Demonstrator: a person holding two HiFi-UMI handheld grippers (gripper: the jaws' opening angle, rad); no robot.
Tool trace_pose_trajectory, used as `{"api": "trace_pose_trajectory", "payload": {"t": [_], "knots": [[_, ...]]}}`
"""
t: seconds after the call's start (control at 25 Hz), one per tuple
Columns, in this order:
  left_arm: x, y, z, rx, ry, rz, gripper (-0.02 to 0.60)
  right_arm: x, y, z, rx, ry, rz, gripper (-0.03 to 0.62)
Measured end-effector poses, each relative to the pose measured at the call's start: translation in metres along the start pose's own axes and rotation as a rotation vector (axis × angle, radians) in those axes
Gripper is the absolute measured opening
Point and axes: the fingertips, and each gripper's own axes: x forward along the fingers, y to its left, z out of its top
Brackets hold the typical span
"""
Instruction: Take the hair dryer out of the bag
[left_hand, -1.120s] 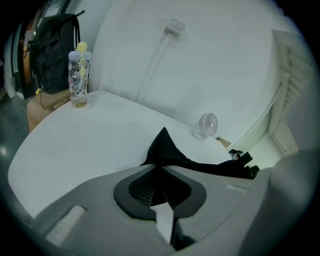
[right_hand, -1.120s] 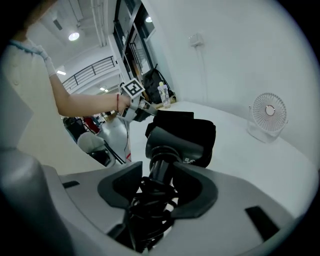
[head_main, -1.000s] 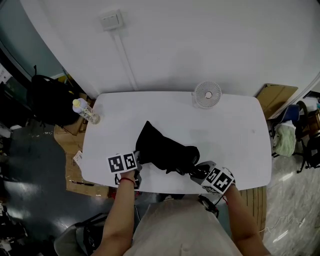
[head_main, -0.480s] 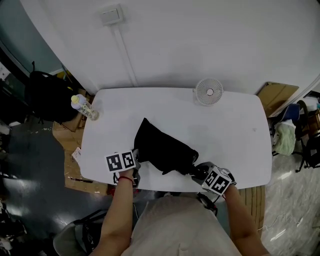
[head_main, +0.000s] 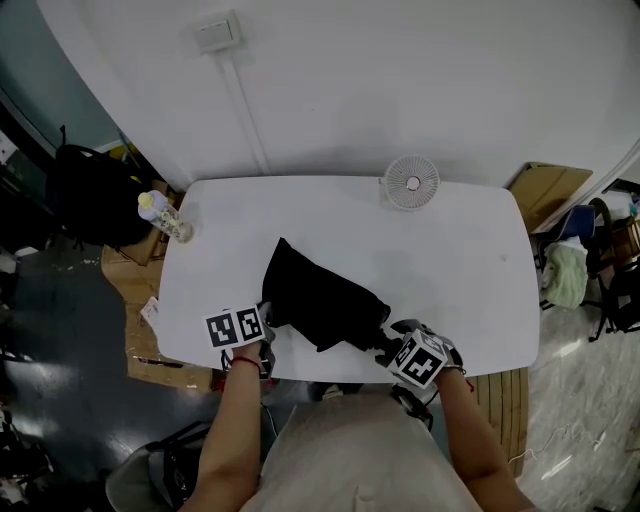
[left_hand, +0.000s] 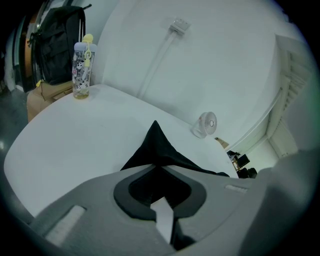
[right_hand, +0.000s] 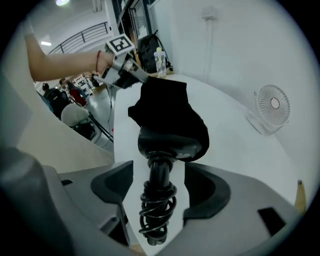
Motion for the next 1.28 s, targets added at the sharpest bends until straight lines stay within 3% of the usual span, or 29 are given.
{"api": "trace_pose_trajectory", "payload": {"t": [0.28, 0.36, 0.8, 1.0, 1.28], "knots": [[0.000, -0.002, -0.002, 0.001, 0.009, 0.002, 0.018, 0.044, -0.002, -0.019, -0.070, 0.234, -0.046, 0.313], [0.000, -0.002, -0.001, 0.005, 0.010, 0.000, 0.018, 0.049, -0.002, -0.024, -0.091, 0.263, -0.044, 0.256], [-0.008, 0.017, 0.007, -0.032, -0.043, 0.053, 0.018, 0.022, 0.026, -0.048, -0.182, 0.151, 0.087, 0.232], [-0.013, 0.022, 0.007, -0.041, -0.059, 0.065, 0.018, -0.014, 0.019, -0.045, -0.028, 0.007, 0.053, 0.230], [-0.015, 0.013, -0.022, -0.015, -0.029, 0.034, 0.018, -0.029, -0.060, -0.022, 0.368, -0.130, -0.130, 0.231]]}}
